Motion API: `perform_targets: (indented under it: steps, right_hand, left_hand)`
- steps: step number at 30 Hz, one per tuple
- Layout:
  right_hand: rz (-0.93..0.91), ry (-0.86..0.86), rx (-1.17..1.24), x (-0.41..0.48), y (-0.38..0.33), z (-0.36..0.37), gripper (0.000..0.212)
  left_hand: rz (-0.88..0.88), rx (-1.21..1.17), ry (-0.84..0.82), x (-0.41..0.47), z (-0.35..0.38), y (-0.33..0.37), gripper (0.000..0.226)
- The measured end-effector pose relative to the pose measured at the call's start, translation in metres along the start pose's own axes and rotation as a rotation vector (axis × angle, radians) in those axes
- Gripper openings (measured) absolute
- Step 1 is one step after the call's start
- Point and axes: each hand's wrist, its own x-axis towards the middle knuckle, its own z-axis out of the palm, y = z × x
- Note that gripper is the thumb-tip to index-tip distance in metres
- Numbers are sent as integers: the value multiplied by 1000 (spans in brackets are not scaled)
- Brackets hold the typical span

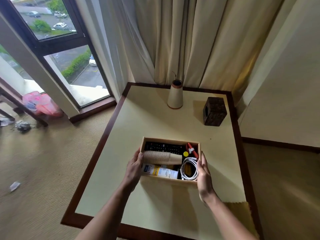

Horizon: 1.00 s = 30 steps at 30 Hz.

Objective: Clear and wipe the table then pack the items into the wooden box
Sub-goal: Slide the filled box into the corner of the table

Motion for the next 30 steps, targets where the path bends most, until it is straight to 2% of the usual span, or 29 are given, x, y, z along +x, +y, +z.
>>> perform_targets:
  steps: [5, 9, 17, 26, 28, 30]
  right_hand:
    - [-37, -37, 3, 9, -14, 9, 51]
    - [-70, -83, 24, 31, -39, 38, 52]
    - [-120, -80, 4, 122, -84, 127, 54]
    - [-143, -34, 21, 236, -88, 200, 53]
    - [-159, -11, 13, 256, -88, 212, 53]
    - [-189, 12, -13, 280, -88, 221, 52]
  left_hand:
    - [33, -40, 8, -1, -13, 7, 36]
    - [64, -32, -5, 30, -36, 29, 36]
    - [108, -5, -32, 151, -84, 78, 33]
    - [129, 41, -39, 289, -105, 99, 29]
    - [157, 83, -46, 319, -108, 94, 40]
    - [172, 81, -41, 347, -110, 93, 41]
